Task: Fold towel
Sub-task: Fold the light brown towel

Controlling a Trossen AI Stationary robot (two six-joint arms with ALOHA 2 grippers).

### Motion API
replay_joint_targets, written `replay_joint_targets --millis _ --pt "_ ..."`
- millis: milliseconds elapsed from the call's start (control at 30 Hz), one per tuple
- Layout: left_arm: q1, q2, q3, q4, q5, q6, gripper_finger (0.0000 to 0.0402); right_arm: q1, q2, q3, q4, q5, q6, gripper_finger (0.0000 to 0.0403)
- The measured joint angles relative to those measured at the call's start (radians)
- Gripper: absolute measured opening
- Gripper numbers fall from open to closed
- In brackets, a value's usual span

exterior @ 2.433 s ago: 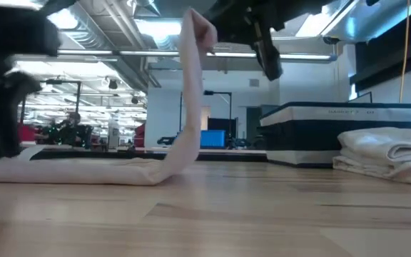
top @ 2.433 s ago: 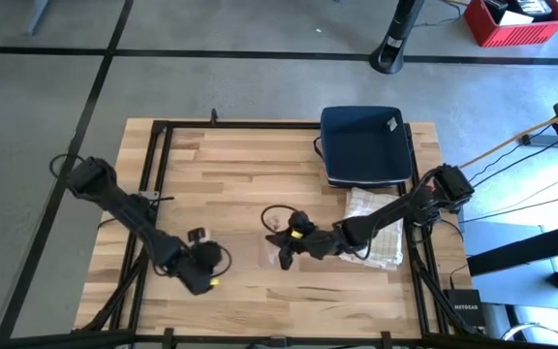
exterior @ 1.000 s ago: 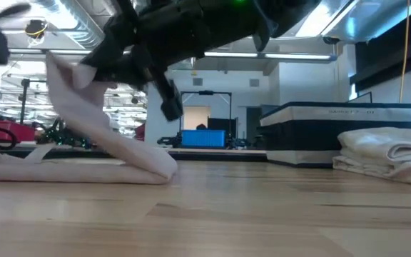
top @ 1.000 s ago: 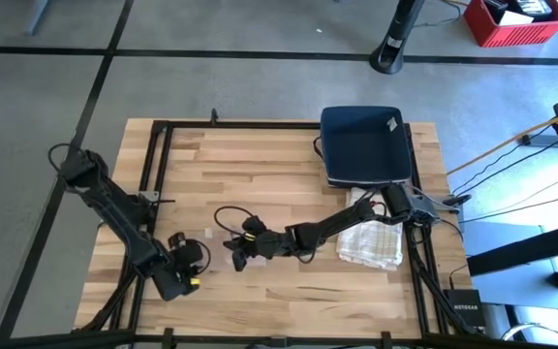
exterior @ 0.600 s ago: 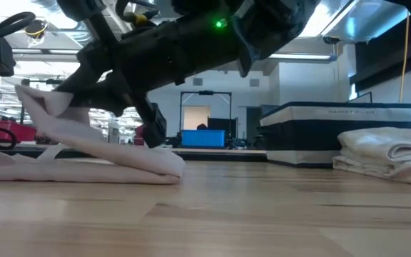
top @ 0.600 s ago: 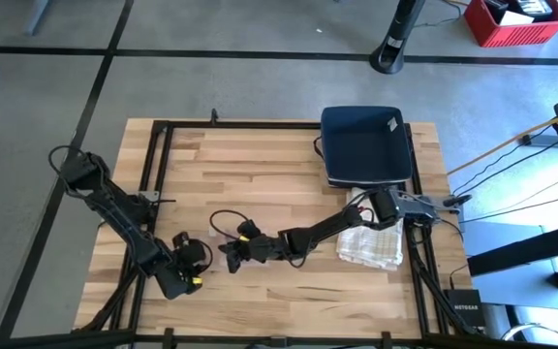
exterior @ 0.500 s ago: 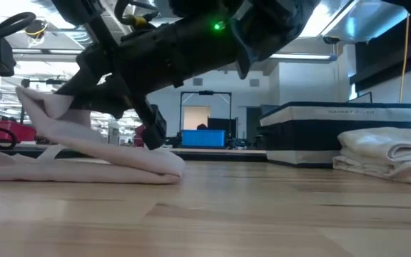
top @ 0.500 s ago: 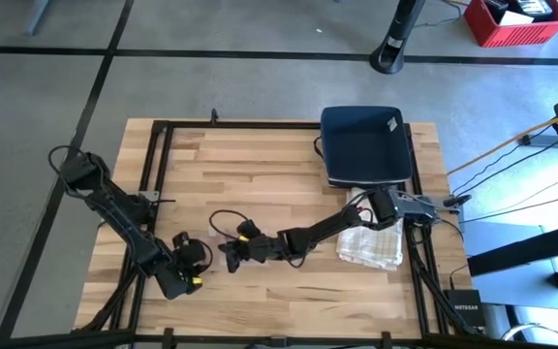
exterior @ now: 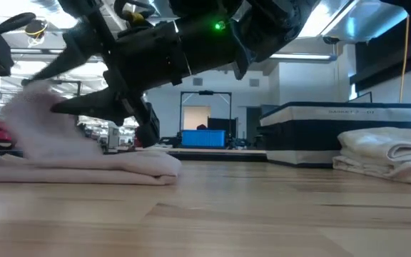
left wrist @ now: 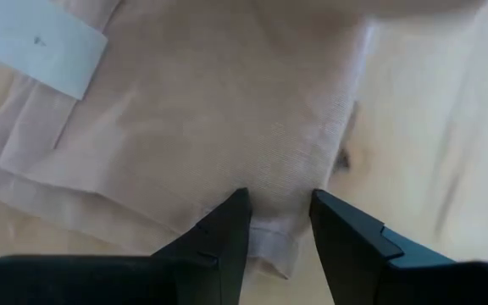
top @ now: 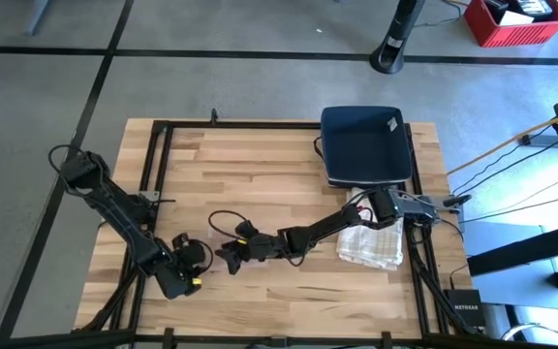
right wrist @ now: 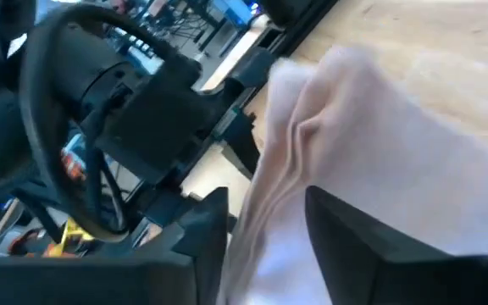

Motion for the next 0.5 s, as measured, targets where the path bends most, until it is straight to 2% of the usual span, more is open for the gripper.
replay_joint_targets --millis 167,267,367,433,500 --pt "-0.001 -0.048 0.052 -0.100 0.103 -0.009 0.0123 0.000 0.000 0.000 0.008 -0.009 -0.027 0.0185" --pt "-0.003 -0.095 0.089 -0.190 0.161 -0.046 0.0123 0.000 0.000 0.000 0.038 -0.010 -0.051 0.0188" --pt "-0.010 -0.157 0.126 -0.252 0.225 -0.066 0.0123 -0.002 -0.008 0.000 0.035 -0.058 -0.151 0.0186" --pt "-0.019 -0.205 0.139 -0.265 0.203 -0.060 0.0123 -0.008 -0.023 -0.001 0.012 -0.118 -0.228 0.0185" --pt "-0.029 -0.240 0.141 -0.263 0.081 -0.036 0.0123 -0.014 -0.049 0.000 -0.044 -0.180 -0.310 0.0184"
